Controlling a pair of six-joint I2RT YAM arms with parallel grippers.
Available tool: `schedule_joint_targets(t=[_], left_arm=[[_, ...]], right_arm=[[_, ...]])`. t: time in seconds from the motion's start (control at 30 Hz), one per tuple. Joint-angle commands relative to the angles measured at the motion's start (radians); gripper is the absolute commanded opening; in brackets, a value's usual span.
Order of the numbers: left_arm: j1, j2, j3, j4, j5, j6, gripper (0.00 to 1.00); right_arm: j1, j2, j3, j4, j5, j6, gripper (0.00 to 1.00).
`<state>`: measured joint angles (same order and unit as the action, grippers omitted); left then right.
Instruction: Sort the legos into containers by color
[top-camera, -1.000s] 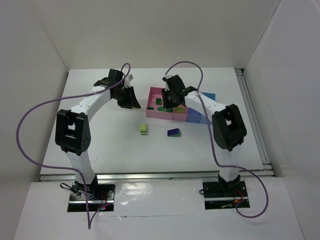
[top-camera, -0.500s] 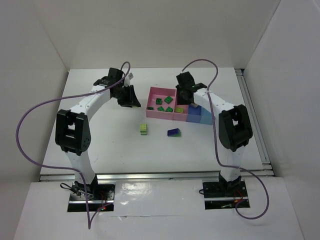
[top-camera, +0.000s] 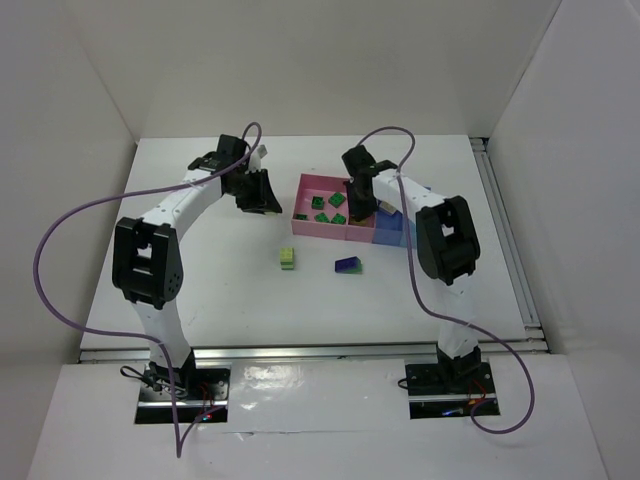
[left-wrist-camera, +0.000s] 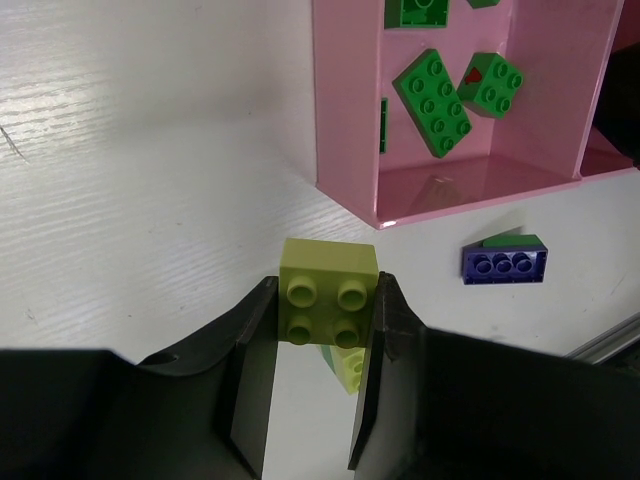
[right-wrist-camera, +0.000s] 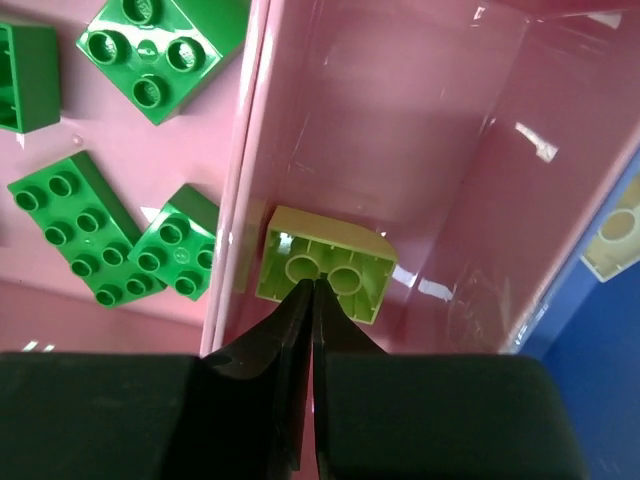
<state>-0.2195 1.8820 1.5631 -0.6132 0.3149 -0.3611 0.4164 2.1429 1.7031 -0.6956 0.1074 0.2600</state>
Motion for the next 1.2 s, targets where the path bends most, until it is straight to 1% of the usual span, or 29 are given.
schedule_joint_targets(t=[0.0,0.07,0.2,0.3,0.4,0.47,0.63,0.67,0.77,0.8,0.87,0.9,0.93,0.97,1.0,1.07,1.17], left_arm=[[-0.003,0.019,0.04,-0.008,0.009,0.027,0.0],[-0.003,0.019,0.049,-0.008,0.009,0.036,0.0],[-0.003,0.019,0.049,-0.008,0.0,0.036,0.0],[-0.003,0.019,0.049,-0.008,0.0,0.036,0.0],[-0.003,0.019,0.049,-0.008,0.0,0.036,0.0],[-0.003,0.009,0.049,-0.008,-0.01,0.036,0.0],[-0.003,0.009,0.058,-0.008,-0.01,0.036,0.0],[-0.003,0.009,0.058,-0.008,0.003,0.036,0.0],[-0.03,0.02,0.113,-0.019,0.003,0.036,0.0],[-0.043,0.031,0.162,-0.048,0.003,0.036,0.0],[-0.084,0.049,0.221,-0.072,-0.023,0.036,0.0],[-0.098,0.074,0.276,-0.082,-0.014,0.036,0.0],[-0.112,0.086,0.302,-0.082,-0.004,0.036,0.0],[-0.139,0.101,0.327,-0.082,0.01,0.024,0.0],[-0.153,0.115,0.348,-0.082,0.01,0.011,0.0],[-0.179,0.166,0.408,-0.082,0.049,-0.01,0.0],[-0.227,0.226,0.463,-0.06,0.081,-0.033,0.0]], right_arm=[[0.005,0.054,0.029,-0.079,-0.012,-0.004,0.1],[-0.005,0.069,0.05,-0.068,0.023,0.019,0.1],[-0.016,0.078,0.082,0.014,0.089,0.035,0.1],[-0.025,0.089,0.144,0.057,0.139,0.044,0.1],[-0.025,0.112,0.213,0.068,0.159,0.044,0.1],[-0.025,0.092,0.213,0.077,0.16,0.044,0.1],[-0.025,-0.02,0.08,0.177,0.126,0.044,0.11],[-0.025,-0.053,0.067,0.177,0.117,0.044,0.12],[-0.025,-0.112,0.036,0.188,0.098,0.044,0.15],[-0.025,-0.126,0.021,0.197,0.107,0.044,0.16],[-0.025,-0.159,-0.009,0.197,0.153,0.056,0.23],[-0.025,-0.199,-0.043,0.208,0.173,0.056,0.3],[-0.025,-0.224,-0.063,0.217,0.19,0.07,0.43],[-0.034,-0.247,-0.083,0.237,0.225,0.088,0.52],[-0.034,-0.292,-0.103,0.246,0.247,0.099,0.65],[-0.045,-0.336,-0.154,0.255,0.309,0.142,0.72],[-0.054,-0.412,-0.21,0.255,0.412,0.177,0.78]])
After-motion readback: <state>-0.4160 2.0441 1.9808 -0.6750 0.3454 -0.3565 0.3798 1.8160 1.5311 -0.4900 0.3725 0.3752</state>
